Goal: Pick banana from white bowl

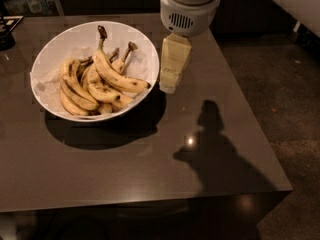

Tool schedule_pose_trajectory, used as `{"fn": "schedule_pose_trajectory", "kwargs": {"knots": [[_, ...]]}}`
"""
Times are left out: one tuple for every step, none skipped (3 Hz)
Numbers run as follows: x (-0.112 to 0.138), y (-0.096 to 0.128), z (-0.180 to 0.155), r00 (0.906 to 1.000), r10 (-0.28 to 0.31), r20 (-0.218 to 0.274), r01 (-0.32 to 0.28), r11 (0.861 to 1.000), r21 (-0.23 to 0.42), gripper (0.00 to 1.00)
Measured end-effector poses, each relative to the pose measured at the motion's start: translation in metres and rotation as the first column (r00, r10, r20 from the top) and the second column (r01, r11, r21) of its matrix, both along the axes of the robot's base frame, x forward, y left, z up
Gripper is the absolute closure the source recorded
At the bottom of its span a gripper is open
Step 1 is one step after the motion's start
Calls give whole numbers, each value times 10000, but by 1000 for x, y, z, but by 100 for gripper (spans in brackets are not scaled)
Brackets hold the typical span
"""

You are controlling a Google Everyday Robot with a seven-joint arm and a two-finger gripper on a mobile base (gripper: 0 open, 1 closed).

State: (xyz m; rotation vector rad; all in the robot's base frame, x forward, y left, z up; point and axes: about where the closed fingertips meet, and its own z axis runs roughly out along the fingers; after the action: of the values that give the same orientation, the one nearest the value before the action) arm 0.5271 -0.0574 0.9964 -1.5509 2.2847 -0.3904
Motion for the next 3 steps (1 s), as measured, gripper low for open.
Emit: {"fn": "schedule_pose_trajectory", "kwargs": {"knots": [[6,19,-1,9992,-389,31,390,9991,-190,0],[0,39,4,9992,153,-378,-162,9996,-245,0],[-5,54,20,9898,1322,-535,-1324,9912,-14,0]]}}
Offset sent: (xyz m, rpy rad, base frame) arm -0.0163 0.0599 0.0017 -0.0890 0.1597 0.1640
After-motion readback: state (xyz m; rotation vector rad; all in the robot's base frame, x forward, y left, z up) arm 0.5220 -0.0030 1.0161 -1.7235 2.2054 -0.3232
